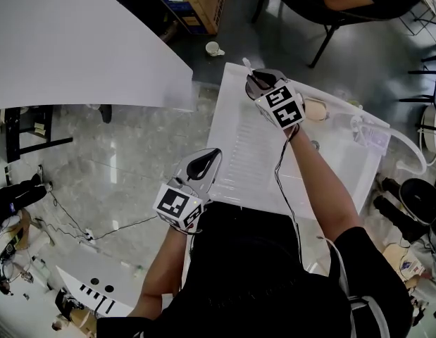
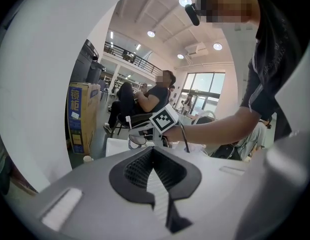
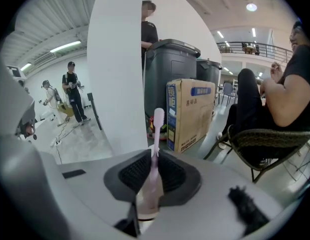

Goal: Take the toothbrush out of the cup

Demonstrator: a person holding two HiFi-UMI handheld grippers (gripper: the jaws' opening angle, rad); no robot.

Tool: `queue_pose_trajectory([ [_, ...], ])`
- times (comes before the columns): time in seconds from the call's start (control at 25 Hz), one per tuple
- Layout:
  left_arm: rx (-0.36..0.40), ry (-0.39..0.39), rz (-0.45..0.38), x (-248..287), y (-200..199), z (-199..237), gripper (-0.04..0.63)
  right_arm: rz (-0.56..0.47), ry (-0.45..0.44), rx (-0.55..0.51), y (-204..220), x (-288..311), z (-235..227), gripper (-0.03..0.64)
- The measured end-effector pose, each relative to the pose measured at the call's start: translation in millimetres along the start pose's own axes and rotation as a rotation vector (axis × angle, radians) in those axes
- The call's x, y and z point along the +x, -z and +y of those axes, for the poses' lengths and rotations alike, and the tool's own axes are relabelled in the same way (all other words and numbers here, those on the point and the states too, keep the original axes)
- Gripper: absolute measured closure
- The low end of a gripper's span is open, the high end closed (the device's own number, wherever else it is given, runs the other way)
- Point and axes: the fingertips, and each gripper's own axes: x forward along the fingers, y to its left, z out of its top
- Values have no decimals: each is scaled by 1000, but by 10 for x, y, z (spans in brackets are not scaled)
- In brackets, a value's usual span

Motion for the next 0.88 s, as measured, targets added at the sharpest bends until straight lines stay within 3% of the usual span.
queue_pose_trajectory([
  [0.36, 14, 9, -15, -7, -46, -32, 586, -19, -3, 34, 9, -128, 46, 569],
  [0.52, 29, 23, -17, 25, -81, -59, 586, -64, -20, 107, -37, -269, 59, 569],
  [0.88, 71, 59, -27, 104, -175, -196, 586, -103, -1, 97, -110, -588, 84, 569],
])
